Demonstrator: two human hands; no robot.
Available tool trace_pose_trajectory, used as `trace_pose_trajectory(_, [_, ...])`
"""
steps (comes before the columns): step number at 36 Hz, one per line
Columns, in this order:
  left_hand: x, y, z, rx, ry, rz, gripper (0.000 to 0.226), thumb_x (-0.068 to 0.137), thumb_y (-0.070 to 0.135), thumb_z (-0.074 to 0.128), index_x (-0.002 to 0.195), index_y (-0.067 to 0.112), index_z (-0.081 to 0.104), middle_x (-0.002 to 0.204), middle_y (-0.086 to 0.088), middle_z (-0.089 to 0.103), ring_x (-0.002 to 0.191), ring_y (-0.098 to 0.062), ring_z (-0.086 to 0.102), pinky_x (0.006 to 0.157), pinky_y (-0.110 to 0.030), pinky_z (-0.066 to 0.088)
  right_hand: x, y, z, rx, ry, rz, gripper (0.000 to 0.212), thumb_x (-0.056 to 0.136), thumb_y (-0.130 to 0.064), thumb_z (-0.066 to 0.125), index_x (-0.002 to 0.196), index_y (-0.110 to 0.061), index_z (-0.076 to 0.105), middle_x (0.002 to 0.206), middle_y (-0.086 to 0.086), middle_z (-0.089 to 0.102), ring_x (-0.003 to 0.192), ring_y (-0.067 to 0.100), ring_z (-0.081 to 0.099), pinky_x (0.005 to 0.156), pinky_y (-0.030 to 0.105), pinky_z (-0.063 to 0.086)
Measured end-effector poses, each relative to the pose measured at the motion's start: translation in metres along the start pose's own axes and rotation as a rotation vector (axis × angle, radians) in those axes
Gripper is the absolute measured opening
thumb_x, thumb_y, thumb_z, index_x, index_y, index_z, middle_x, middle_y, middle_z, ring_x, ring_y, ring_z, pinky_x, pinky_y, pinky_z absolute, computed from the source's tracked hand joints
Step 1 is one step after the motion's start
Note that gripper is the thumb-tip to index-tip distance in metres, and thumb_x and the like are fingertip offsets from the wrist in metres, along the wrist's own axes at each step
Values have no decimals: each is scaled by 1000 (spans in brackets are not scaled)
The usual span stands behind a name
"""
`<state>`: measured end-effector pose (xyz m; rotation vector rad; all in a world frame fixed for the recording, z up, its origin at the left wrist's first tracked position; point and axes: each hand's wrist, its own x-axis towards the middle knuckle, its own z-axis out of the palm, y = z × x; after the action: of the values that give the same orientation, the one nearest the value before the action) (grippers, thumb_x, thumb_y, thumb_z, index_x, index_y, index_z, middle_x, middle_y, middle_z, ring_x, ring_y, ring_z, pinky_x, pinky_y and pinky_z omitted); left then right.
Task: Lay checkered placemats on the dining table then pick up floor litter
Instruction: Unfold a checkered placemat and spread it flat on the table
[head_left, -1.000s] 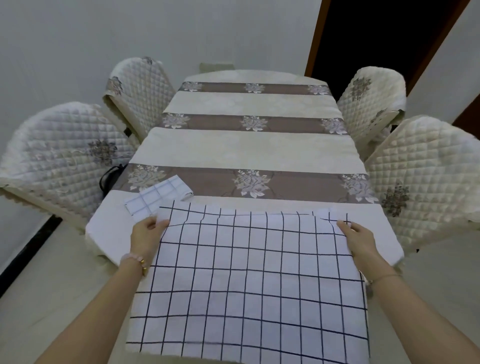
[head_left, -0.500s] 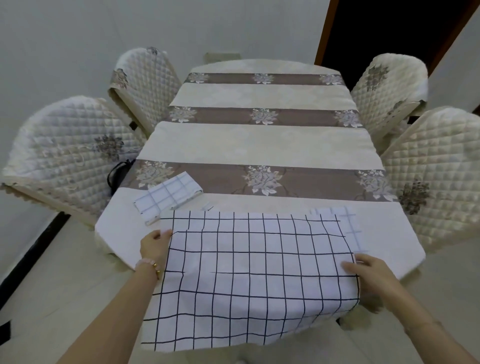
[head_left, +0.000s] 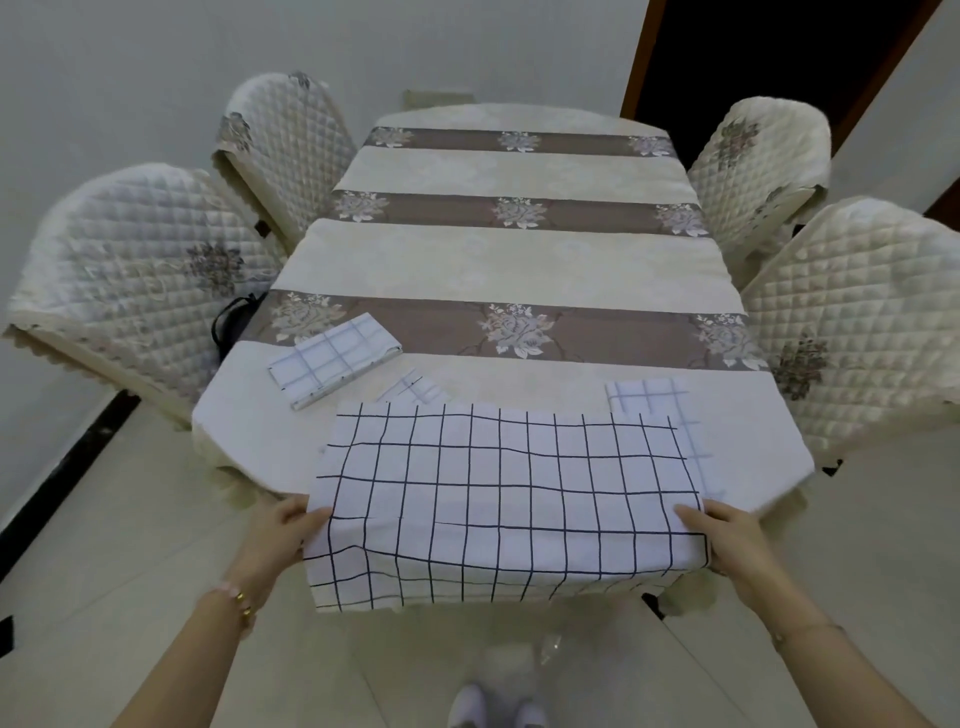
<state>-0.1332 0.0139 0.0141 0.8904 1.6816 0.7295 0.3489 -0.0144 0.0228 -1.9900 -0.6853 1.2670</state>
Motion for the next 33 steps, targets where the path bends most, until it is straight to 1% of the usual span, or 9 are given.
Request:
trace_pose_trajectory(3, [-17, -2, 5, -18, 32, 33, 10, 91, 9, 58, 93, 6, 67, 83, -8, 70, 73, -18, 64, 58, -23, 56, -8, 8, -1, 15, 7, -22, 39, 86, -15, 66, 101, 19, 55, 102, 37, 62, 78, 27, 59, 72, 38, 46])
trace_pose_trajectory(7, [-31, -3, 8, -33, 61, 60, 12, 90, 10, 58, 92, 0, 65, 86, -17, 68, 76, -25, 62, 72, -37, 53, -22, 19, -3, 39, 19, -37, 11, 86, -14, 66, 81, -4, 70, 94, 20, 71, 79, 30, 65, 78, 43, 52])
trace_pose_trajectory(10, [-40, -2, 9, -35, 73, 106, 12, 90, 12, 59, 91, 3, 67, 86, -15, 70, 80, -25, 62, 80, -43, 51, -33, 25, -5, 59, 29, -61, 8, 87, -12, 64, 84, -8, 71, 89, 12, 72, 81, 30, 65, 75, 42, 53])
trace_pose_trajectory(14, [-47, 3, 12, -25, 109, 171, 8, 89, 18, 61, 86, 16, 68, 85, -4, 70, 80, -19, 60, 74, -34, 47, -51, 29, -12, 59, 71, -91, 12, 89, -14, 62, 80, -8, 68, 83, 12, 70, 76, 29, 62, 72, 41, 50])
trace_pose_trajectory(18, [-51, 12, 13, -50, 118, 223, 15, 90, 18, 60, 90, 4, 66, 84, -8, 63, 80, -19, 52, 71, -34, 40, -62, 26, -20, 79, 103, -161, 13, 89, -13, 61, 80, -9, 68, 80, 7, 68, 71, 21, 61, 61, 30, 47])
trace_pose_trajectory(23, [-62, 23, 13, -126, 162, 280, 11, 89, 13, 60, 78, 14, 62, 74, 3, 65, 77, -13, 56, 65, -26, 44, -69, 12, -26, 56, 141, -266, 13, 89, -14, 62, 77, -15, 67, 84, 9, 67, 76, 23, 58, 70, 34, 44])
trace_pose_trajectory(26, [-67, 28, 8, -169, 218, 297, 17, 88, 12, 60, 75, 23, 58, 61, 15, 69, 60, 4, 62, 55, -11, 49, -73, 2, -26, 69, 128, -290, 9, 89, -16, 63, 84, -12, 68, 92, 13, 69, 83, 25, 60, 79, 41, 47])
trace_pose_trajectory(28, [-70, 30, 1, -186, 224, 294, 17, 88, 13, 60, 74, 23, 61, 67, 10, 68, 65, -5, 60, 61, -21, 49, -74, -4, -24, 82, 121, -300, 7, 88, -19, 64, 83, -18, 68, 94, 10, 70, 88, 26, 62, 84, 44, 48])
trace_pose_trajectory(33, [-82, 27, -18, -221, 260, 281, 9, 90, 16, 58, 85, 19, 65, 89, -4, 67, 84, -21, 58, 77, -35, 46, -76, -22, -15, 125, 61, -327, 19, 87, -26, 64, 79, -8, 68, 89, 21, 69, 83, 28, 61, 75, 43, 45])
